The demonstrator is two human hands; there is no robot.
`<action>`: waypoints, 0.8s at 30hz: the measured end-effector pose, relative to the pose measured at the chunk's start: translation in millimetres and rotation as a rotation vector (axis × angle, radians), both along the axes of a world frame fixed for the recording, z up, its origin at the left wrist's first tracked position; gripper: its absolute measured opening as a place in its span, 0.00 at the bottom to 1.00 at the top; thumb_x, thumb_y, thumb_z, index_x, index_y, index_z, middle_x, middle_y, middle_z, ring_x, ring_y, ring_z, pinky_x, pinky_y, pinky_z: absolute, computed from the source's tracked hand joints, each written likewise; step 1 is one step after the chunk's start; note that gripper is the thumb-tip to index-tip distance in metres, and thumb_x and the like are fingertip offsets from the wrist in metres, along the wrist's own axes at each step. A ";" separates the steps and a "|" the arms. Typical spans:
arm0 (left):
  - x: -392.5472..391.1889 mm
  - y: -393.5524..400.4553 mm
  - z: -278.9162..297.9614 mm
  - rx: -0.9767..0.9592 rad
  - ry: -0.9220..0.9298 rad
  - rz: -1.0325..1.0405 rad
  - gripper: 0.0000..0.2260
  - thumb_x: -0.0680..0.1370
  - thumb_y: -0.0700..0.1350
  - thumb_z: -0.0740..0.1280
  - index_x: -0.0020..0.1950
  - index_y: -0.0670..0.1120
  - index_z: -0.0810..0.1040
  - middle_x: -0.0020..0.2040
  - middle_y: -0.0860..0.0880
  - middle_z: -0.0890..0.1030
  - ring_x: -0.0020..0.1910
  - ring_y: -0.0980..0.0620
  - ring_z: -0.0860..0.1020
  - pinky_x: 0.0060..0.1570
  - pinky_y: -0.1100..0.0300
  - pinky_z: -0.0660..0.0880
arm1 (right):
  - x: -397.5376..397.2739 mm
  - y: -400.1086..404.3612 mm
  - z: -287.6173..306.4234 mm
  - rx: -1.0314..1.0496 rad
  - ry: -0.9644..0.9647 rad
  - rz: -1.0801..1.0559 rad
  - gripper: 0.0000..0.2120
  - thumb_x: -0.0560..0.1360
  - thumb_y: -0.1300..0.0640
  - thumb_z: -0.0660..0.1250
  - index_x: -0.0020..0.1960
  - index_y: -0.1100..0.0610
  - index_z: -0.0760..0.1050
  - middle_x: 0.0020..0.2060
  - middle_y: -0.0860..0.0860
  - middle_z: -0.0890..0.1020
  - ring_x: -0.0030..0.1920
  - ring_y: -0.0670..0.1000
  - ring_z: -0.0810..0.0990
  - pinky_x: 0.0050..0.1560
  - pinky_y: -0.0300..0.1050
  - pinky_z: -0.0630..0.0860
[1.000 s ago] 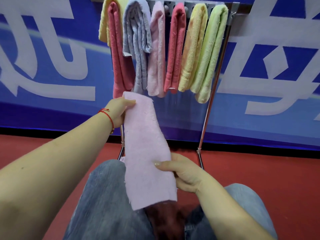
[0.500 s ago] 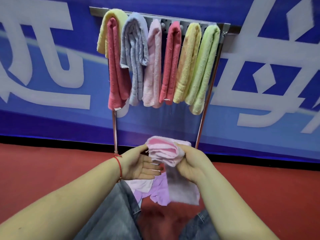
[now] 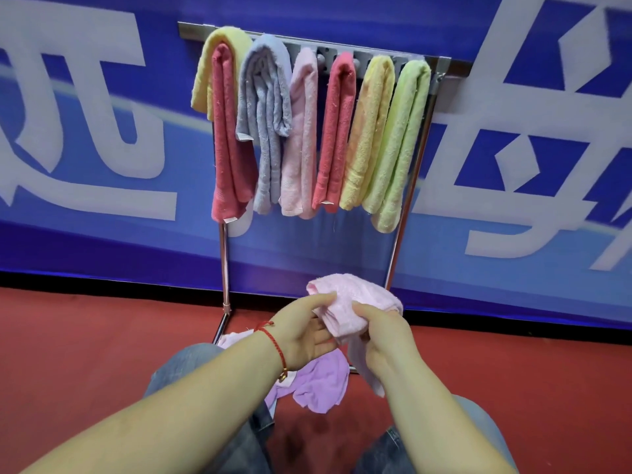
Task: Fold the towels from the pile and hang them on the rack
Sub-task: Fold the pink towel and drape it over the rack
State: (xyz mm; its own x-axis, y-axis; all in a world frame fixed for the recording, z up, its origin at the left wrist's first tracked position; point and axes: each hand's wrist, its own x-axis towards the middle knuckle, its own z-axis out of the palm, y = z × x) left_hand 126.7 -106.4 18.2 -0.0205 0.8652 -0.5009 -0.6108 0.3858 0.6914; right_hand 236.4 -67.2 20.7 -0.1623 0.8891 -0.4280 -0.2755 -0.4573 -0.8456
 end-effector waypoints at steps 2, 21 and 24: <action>6.4 -0.1 1.5 -0.014 0.090 0.001 0.06 0.77 0.43 0.64 0.49 0.41 0.77 0.42 0.44 0.82 0.43 0.46 0.80 0.44 0.54 0.78 | 0.6 -1.2 -6.9 0.007 0.038 -0.019 0.08 0.75 0.67 0.64 0.38 0.59 0.75 0.35 0.54 0.81 0.38 0.51 0.79 0.33 0.39 0.74; 9.8 19.2 49.1 0.110 0.026 0.265 0.04 0.77 0.32 0.60 0.43 0.37 0.71 0.38 0.42 0.71 0.34 0.51 0.72 0.26 0.64 0.77 | 23.6 2.5 -53.9 0.409 -0.741 0.323 0.43 0.61 0.43 0.76 0.69 0.55 0.62 0.61 0.50 0.71 0.61 0.51 0.72 0.65 0.47 0.69; 10.4 21.9 59.6 0.110 0.078 0.307 0.03 0.76 0.32 0.61 0.48 0.34 0.73 0.40 0.39 0.76 0.29 0.49 0.79 0.23 0.61 0.77 | 10.1 7.1 -48.8 0.462 -0.784 0.380 0.48 0.52 0.33 0.71 0.67 0.50 0.65 0.62 0.48 0.75 0.61 0.51 0.76 0.61 0.49 0.73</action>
State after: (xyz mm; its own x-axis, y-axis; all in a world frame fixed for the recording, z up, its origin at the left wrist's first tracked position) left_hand 137.1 -84.5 77.9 -0.3233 0.8614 -0.3917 -0.6305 0.1126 0.7680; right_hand 246.5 -60.1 -28.1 -0.2902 0.9434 -0.1603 0.5366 0.0217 -0.8435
